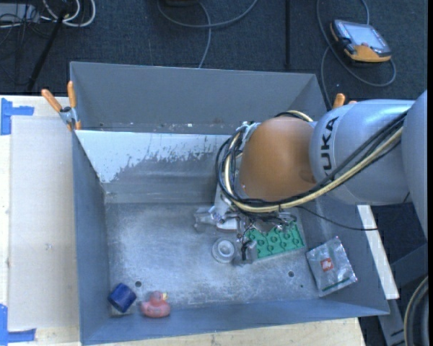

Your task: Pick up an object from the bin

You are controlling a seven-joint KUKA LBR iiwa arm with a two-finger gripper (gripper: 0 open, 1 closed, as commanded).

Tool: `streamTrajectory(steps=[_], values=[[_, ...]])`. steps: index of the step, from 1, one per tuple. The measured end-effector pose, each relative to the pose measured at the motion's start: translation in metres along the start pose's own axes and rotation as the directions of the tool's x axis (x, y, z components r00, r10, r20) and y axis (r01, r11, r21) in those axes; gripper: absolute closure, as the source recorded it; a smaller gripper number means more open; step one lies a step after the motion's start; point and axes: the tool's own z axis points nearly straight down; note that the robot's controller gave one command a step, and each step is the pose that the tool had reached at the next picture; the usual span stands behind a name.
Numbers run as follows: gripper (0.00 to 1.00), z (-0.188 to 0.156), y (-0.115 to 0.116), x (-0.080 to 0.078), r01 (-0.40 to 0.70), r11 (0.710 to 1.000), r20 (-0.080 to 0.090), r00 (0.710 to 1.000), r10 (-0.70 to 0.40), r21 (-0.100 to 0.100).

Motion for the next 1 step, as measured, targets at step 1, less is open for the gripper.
streamTrajectory(steps=[1], values=[[1.0,-0.0014,-0.0007,-0.0003,-0.004,1.0,0.002,1.0,0.004,0.0]])
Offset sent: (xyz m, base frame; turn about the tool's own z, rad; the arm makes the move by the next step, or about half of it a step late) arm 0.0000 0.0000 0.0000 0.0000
